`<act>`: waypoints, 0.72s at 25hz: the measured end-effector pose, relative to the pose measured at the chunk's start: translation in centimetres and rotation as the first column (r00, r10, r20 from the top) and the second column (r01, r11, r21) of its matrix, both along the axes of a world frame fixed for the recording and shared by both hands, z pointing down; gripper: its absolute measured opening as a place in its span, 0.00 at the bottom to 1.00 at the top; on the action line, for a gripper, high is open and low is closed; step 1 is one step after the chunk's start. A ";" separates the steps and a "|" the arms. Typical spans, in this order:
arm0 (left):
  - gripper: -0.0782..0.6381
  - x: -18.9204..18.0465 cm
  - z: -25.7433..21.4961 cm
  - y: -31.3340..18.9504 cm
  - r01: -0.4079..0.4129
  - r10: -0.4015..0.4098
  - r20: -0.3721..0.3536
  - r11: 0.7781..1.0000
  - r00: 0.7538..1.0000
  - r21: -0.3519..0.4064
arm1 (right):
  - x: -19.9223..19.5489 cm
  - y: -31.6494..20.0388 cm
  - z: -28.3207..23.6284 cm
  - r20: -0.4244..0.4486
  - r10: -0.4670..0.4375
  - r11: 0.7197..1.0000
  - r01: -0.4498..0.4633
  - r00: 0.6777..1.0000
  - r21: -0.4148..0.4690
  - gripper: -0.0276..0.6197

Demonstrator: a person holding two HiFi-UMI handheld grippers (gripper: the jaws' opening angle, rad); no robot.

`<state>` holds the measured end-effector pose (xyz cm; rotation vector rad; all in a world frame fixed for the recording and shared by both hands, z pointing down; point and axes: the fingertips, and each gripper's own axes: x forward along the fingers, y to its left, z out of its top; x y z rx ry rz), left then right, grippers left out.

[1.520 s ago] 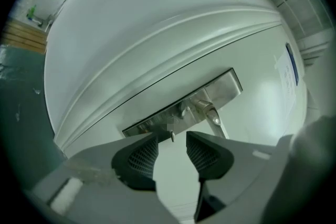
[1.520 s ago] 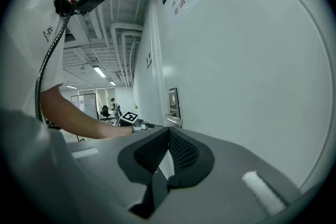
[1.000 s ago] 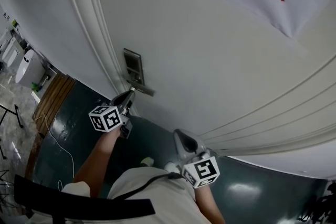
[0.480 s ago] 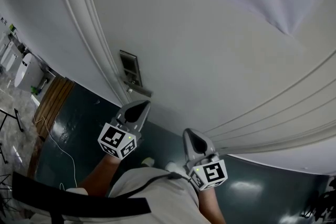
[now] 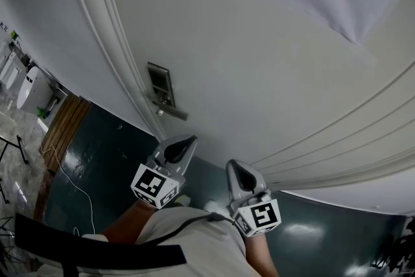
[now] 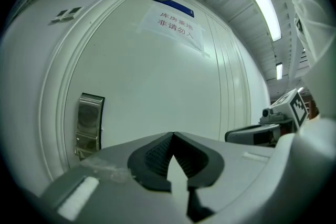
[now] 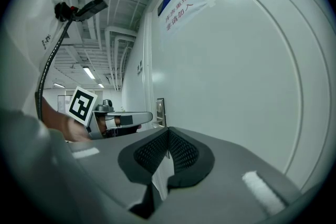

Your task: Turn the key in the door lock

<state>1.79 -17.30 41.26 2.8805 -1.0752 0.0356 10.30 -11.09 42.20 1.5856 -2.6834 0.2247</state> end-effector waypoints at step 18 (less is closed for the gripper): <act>0.12 -2.1 0.6 -0.3 0.031 -0.032 -0.018 0.999 0.999 -0.029 | -1.1 0.3 -0.2 -0.015 0.009 1.000 -0.009 1.000 0.007 0.05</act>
